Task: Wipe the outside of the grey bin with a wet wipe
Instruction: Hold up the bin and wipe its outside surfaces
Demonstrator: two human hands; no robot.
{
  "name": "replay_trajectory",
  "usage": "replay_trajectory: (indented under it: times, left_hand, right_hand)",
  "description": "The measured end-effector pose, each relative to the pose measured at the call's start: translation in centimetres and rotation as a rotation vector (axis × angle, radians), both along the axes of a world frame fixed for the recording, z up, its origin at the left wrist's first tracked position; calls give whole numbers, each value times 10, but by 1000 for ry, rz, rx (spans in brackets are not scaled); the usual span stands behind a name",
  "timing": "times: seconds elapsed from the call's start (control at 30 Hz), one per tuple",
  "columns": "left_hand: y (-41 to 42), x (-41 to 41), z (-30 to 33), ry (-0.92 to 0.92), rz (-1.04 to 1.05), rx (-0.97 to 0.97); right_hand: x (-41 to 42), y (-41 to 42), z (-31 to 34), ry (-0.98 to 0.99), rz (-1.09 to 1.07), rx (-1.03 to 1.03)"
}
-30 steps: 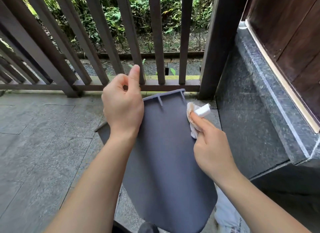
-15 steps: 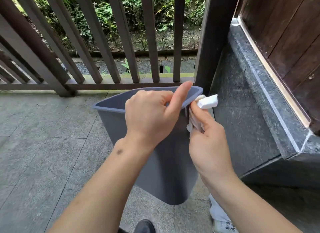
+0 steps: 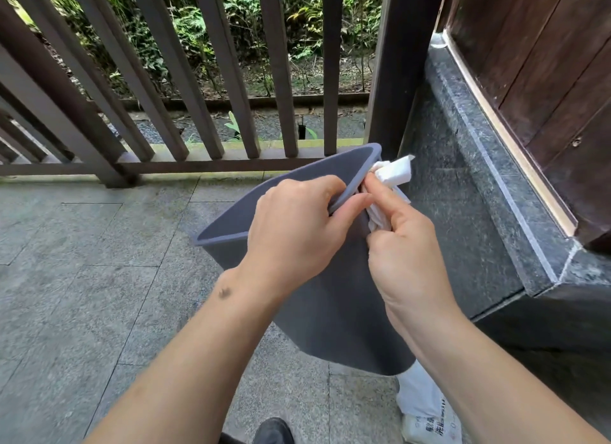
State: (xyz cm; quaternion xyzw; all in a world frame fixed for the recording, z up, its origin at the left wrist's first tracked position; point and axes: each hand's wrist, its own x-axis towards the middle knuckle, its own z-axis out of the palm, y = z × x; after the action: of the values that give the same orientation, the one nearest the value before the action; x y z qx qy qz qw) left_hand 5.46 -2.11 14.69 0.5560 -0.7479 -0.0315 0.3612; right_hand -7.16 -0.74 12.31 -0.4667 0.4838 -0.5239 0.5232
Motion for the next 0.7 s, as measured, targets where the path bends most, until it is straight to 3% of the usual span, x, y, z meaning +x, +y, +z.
replay_trajectory:
  times: [0.1, 0.2, 0.3, 0.4, 0.57, 0.7]
  left_hand:
    - [-3, 5, -4, 30, 42, 13]
    - [-6, 21, -3, 126, 156, 22]
    - [-8, 41, 4, 198, 254, -6]
    - [-3, 53, 9, 180, 288, -50]
    - [3, 66, 15, 192, 331, -94]
    - [7, 82, 21, 210, 400, -152]
  right_hand:
    - [-1, -6, 1, 222, 47, -86]
    - [-7, -10, -7, 571, 103, -179]
    - [-22, -15, -22, 780, 146, -121]
    - [-43, -25, -31, 844, 112, 28]
    - [-81, -39, -35, 759, -142, 149]
    - [-84, -36, -40, 774, -103, 180]
